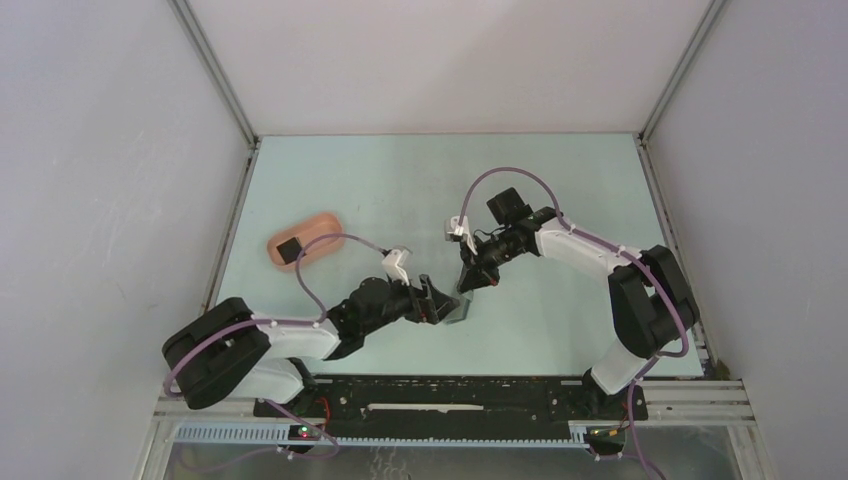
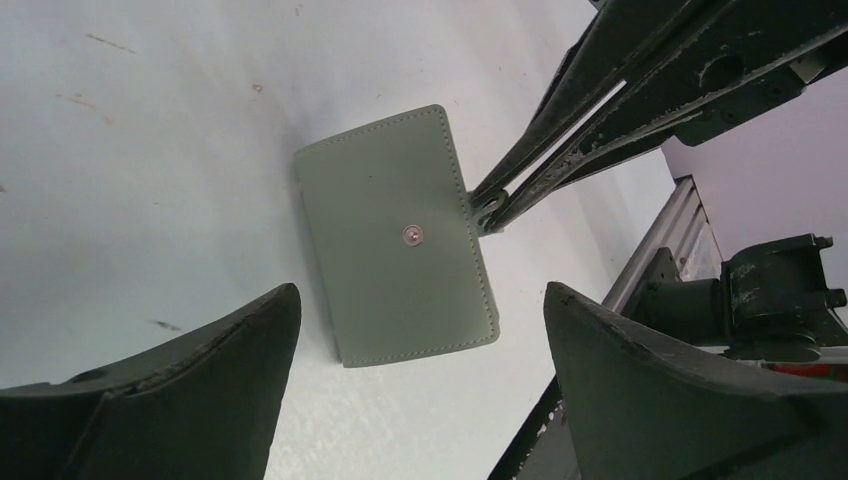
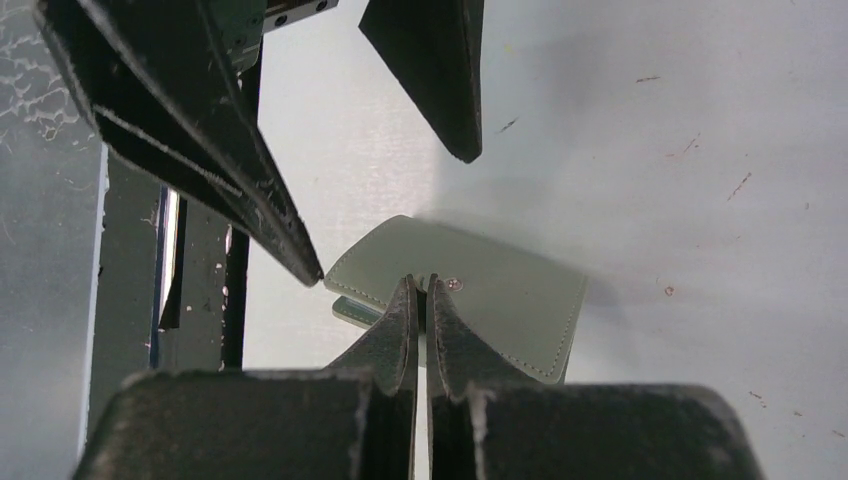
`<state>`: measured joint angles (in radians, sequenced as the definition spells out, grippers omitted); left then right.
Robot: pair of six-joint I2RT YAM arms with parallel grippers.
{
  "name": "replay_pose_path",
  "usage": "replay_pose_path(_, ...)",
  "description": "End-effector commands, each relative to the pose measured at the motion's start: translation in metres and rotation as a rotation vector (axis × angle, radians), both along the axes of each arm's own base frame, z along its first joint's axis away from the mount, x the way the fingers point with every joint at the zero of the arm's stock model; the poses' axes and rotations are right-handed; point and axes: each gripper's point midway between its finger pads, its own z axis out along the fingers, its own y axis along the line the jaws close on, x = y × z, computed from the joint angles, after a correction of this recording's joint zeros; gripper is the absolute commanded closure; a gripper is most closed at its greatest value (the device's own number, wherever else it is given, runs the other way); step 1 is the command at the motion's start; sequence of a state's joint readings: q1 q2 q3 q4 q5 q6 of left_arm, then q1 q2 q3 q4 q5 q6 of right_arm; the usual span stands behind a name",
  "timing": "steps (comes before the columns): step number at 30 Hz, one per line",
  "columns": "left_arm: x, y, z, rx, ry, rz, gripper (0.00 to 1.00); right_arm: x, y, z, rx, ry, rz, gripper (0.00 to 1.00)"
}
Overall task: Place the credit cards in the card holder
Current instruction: Open the card holder at the center of the board.
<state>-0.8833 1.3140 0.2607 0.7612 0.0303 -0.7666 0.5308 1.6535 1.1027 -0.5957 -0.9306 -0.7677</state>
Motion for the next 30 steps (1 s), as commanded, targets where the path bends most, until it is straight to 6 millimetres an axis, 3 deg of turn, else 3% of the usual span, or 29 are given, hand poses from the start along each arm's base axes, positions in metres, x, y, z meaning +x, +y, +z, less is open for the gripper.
replay_pose_path(1, 0.007, -0.017, 0.011, 0.034, -0.047, -0.027, 0.05, 0.01, 0.009, 0.017, 0.054, -0.018, -0.004, 1.0)
replay_pose_path(16, 0.012, -0.023, -0.009, 0.256, -0.051, -0.009, 0.12, 0.011, 0.008, 0.022, 0.066, -0.017, -0.012, 1.0)
replay_pose_path(25, 0.016, -0.018, -0.016, 0.311, -0.045, 0.022, 0.3, 0.012, 0.007, 0.021, 0.064, -0.018, -0.016, 1.0)
replay_pose_path(30, 0.015, -0.01, -0.01, 0.308, -0.056, 0.044, 0.32, 0.015, 0.003, 0.018, 0.051, -0.023, -0.022, 1.0)
